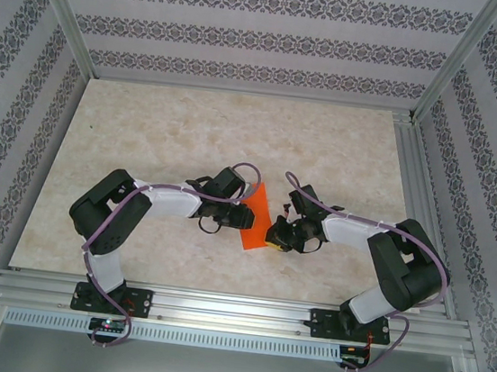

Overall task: Fold a paper plane with a square sheet of paper (fold left side to right side)
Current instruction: First fold the square sheet of paper in half at the center of the table.

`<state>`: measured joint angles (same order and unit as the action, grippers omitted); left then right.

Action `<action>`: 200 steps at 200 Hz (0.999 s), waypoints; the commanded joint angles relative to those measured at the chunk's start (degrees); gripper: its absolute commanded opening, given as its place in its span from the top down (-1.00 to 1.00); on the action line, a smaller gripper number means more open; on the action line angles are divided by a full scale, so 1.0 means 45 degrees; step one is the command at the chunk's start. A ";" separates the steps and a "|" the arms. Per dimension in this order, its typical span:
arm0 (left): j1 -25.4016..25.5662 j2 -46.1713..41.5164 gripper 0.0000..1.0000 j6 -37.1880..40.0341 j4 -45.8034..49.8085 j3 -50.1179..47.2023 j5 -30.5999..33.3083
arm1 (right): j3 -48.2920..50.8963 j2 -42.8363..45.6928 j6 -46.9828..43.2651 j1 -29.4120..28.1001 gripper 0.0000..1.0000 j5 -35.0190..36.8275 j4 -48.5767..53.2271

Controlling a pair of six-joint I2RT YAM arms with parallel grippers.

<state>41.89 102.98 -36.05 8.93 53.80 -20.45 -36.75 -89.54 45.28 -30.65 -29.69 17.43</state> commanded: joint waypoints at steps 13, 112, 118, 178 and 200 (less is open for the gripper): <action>-0.0284 0.0260 0.37 0.0436 0.0077 0.0095 0.0592 | 0.0369 -0.0689 -0.0130 -0.0093 0.71 0.2084 0.1007; -0.0928 0.0445 0.34 0.0557 -0.0685 0.0504 0.0905 | 0.0277 -0.0871 -0.0219 -0.0180 0.71 0.2261 0.1262; -0.0968 0.0475 0.34 0.0573 -0.0693 0.0522 0.0908 | 0.0277 -0.0884 -0.0218 -0.0170 0.71 0.2262 0.1263; -0.1276 0.0646 0.31 0.0975 -0.0505 0.1046 0.0871 | 0.0277 -0.0960 -0.0218 -0.0198 0.71 0.2298 0.1262; -0.1359 0.0815 0.30 0.1087 -0.0460 0.1338 0.0800 | 0.0277 -0.0993 -0.0213 -0.0200 0.71 0.2269 0.1244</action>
<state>36.95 105.27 -33.43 7.38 57.52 -18.28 -37.78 -90.28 45.25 -31.14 -28.56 18.02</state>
